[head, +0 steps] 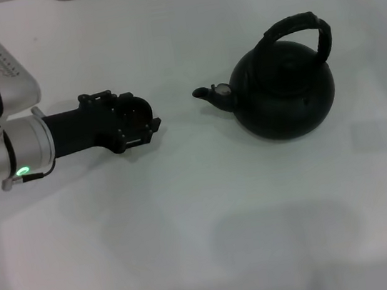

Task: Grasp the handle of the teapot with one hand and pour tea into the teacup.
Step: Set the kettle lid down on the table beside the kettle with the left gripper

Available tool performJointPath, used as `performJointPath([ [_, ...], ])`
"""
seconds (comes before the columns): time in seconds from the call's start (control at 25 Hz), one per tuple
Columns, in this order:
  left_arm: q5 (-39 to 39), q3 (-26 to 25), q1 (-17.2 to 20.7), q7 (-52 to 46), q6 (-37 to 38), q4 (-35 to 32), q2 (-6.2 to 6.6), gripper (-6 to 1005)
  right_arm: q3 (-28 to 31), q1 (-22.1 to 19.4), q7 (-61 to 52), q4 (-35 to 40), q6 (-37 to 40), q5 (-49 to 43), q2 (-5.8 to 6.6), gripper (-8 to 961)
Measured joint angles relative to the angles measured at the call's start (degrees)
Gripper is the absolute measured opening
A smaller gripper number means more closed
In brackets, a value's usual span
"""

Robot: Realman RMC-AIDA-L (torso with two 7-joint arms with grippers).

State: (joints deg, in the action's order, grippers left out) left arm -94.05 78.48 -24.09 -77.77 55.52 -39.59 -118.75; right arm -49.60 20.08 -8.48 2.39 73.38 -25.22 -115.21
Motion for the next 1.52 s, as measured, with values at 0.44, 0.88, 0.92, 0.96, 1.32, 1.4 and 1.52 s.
performJointPath([
  [0.44, 0.45, 1.81, -2.26, -5.36, 0.73, 0.48, -0.08, 707, -0.07, -0.78, -1.42, -0.79, 2.96, 0.05, -0.08, 855],
  [0.88, 0.75, 3.78, -8.08, -8.74, 0.22, 4.88, -0.33, 706, -2.81, -0.35, -4.13, -0.24, 3.61, -0.01, -0.09, 856],
  [0.92, 0.97, 3.79, -8.56, -8.71, 0.17, 5.76, -0.35, 707, -3.38, -0.20, -4.56, -0.09, 3.70, -0.01, -0.09, 856],
  [0.96, 1.41, 3.78, -9.04, -8.57, 0.11, 6.60, -0.35, 708, -3.83, -0.07, -4.87, 0.07, 3.83, -0.02, -0.09, 856],
  [1.32, 3.68, 3.63, -9.89, -7.97, -0.13, 8.89, -0.33, 708, -5.37, 0.64, -5.28, 1.17, 4.13, -0.01, -0.09, 855],
  [1.4, 4.23, 3.70, -10.05, -7.96, -0.14, 9.44, -0.33, 708, -5.40, 0.65, -5.61, 1.34, 4.15, -0.01, -0.09, 855],
  [1.52, 5.47, 3.84, -10.16, -7.92, -0.15, 10.32, -0.33, 709, -5.41, 0.65, -6.14, 1.41, 4.40, 0.00, -0.09, 855],
])
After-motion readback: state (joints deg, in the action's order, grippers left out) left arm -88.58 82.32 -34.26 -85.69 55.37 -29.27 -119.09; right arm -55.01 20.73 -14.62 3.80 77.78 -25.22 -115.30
